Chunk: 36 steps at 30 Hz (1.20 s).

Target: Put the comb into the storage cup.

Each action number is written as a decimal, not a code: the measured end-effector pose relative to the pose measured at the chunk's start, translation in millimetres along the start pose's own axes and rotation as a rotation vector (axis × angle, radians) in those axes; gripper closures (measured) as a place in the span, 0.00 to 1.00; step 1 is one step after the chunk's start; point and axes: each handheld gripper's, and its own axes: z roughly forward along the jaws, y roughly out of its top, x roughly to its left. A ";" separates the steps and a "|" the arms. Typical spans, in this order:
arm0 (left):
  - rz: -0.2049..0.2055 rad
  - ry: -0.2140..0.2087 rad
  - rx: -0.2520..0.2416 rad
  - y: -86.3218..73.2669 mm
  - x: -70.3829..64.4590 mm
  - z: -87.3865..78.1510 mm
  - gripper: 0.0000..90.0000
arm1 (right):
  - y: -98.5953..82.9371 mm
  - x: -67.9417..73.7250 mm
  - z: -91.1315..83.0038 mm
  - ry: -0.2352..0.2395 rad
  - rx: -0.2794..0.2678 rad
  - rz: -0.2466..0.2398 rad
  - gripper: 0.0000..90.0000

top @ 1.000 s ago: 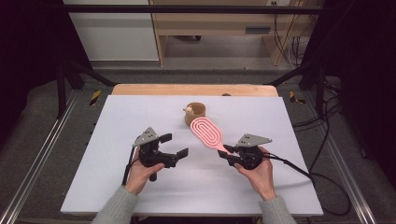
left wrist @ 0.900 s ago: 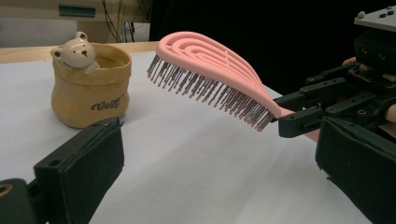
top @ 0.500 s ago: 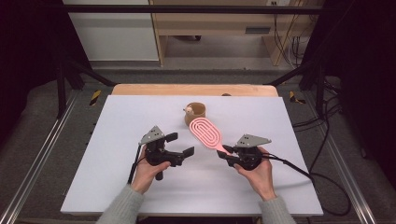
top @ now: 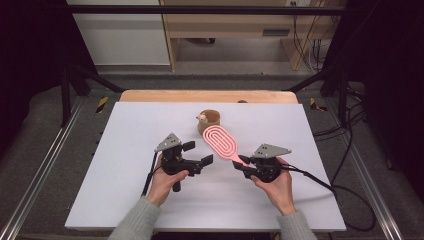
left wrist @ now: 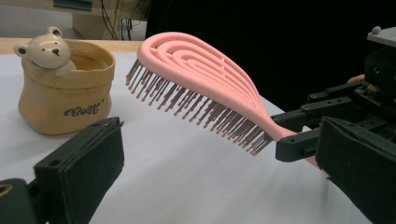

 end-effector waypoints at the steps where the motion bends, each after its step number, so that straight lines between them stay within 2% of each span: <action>1: -0.003 0.000 0.000 0.1 -0.2 0.9 0.01 | 0.1 0.1 -0.2 0.000 -0.001 0.001 0.77; 13: -0.041 0.003 0.005 2.7 -3.3 14.7 0.01 | 0.7 0.4 -1.6 0.002 -0.007 -0.001 0.77; 22: -0.098 -0.007 0.002 3.2 -3.8 25.9 0.03 | 0.6 1.0 -1.0 0.008 -0.013 -0.006 0.77; 30: -0.109 -0.010 0.002 2.6 -5.9 33.0 0.09 | 1.2 1.9 -1.8 0.013 -0.023 -0.008 0.77; 32: -0.123 -0.017 -0.004 2.4 -5.5 33.7 0.11 | 1.2 2.1 -1.7 0.017 -0.024 -0.008 0.77; 36: -0.122 -0.009 -0.013 2.2 -6.1 34.9 0.19 | 0.9 2.6 -0.8 0.024 -0.025 -0.007 0.77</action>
